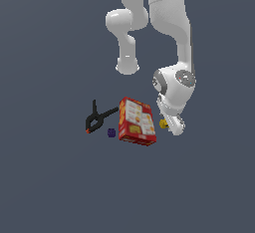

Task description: Pick up a designated object from a clutter of objects.

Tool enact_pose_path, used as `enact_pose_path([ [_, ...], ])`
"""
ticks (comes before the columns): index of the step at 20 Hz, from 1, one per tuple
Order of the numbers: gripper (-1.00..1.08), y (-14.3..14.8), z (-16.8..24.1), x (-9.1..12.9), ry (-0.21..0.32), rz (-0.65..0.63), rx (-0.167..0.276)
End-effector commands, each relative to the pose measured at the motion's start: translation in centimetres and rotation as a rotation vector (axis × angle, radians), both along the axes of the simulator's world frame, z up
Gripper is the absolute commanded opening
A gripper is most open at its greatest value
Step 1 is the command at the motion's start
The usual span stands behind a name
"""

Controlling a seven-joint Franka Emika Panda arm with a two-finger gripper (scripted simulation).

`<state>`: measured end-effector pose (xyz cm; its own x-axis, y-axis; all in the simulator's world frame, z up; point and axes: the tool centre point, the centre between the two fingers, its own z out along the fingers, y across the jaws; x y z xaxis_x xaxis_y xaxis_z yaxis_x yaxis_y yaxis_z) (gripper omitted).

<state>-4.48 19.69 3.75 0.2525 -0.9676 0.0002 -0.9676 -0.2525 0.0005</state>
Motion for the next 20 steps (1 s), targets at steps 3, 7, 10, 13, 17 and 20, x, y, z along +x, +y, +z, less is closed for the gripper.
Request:
enact_pose_path([
  [3,1.00,0.03,-1.33,0.02,0.000,-0.001,0.000],
  [7,-1.00,0.03,-1.56,0.05,0.000,-0.001,0.000],
  [10,-1.00,0.03,-1.56,0.05,0.000,-0.001,0.000],
  [13,-1.00,0.03,-1.56,0.05,0.000,-0.001,0.000],
  [17,-1.00,0.02,-1.53,0.07,-0.001,-0.001,0.000],
  [20,-1.00,0.01,-1.33,0.03,-0.001,-0.001,0.000],
])
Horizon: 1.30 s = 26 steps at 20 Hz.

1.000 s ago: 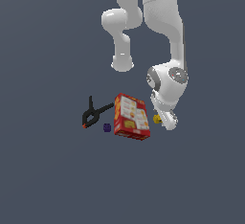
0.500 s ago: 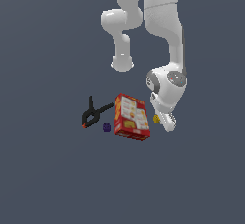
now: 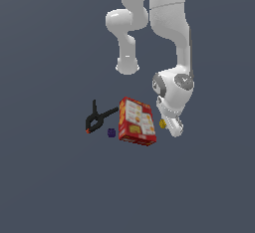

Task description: Pick up a designated object from a clutter of objects.

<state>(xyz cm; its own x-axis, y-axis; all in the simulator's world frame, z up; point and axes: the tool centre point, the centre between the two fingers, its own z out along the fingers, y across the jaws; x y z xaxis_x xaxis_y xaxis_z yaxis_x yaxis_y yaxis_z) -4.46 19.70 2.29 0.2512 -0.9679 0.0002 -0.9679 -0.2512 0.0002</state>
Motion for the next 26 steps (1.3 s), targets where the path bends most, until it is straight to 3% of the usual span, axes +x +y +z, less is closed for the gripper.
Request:
enact_pose_path([
  [1,-1.00,0.0,0.3,0.0,-0.001,0.000,0.000],
  [12,-1.00,-0.4,4.9,-1.0,-0.001,0.000,-0.001],
  [26,-1.00,-1.3,17.3,-3.5,0.000,0.001,0.000],
])
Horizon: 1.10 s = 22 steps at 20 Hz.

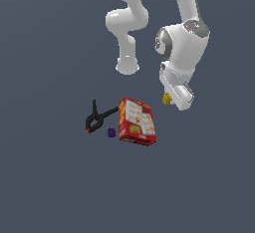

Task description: Pick up a designated object from a clutter of objects.

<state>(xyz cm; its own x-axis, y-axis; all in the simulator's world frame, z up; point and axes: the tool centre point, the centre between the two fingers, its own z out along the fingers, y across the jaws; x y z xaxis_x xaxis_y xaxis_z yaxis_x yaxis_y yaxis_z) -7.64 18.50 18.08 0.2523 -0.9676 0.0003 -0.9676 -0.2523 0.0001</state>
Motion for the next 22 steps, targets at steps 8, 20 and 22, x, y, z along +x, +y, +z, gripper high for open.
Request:
enact_pose_path([
  [8,-1.00,-0.7,9.6,-1.9,0.000,0.000,0.001],
  [20,-1.00,-1.4,20.2,-3.6,0.000,0.000,0.001],
  [22,-1.00,-1.5,21.4,-3.7,0.000,0.000,0.001],
])
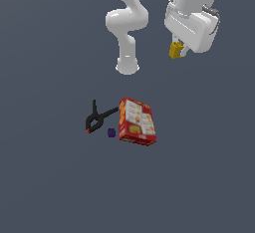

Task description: Pick up a designated object from a clutter of objects.

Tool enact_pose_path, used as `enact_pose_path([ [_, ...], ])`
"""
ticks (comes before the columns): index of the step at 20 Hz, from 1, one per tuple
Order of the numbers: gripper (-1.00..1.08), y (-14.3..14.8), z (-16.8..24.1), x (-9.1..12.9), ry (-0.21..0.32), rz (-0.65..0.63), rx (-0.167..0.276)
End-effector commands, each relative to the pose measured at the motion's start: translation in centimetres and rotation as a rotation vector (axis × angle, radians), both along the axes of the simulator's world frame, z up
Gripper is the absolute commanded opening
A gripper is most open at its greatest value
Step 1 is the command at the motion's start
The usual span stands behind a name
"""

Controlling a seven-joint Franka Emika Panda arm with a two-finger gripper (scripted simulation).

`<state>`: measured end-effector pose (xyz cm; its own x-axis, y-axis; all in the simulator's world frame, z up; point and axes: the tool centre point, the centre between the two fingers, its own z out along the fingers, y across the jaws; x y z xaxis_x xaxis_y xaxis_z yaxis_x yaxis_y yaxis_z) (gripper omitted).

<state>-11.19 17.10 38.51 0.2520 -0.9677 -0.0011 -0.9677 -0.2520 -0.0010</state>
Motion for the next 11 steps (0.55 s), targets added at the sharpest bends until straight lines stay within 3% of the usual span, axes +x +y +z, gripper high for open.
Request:
enact_pose_path([
  [1,-1.00,-0.1,1.5,-0.2,0.001,0.000,0.000],
  [11,-1.00,-0.2,4.0,-0.5,0.001,-0.001,-0.001],
])
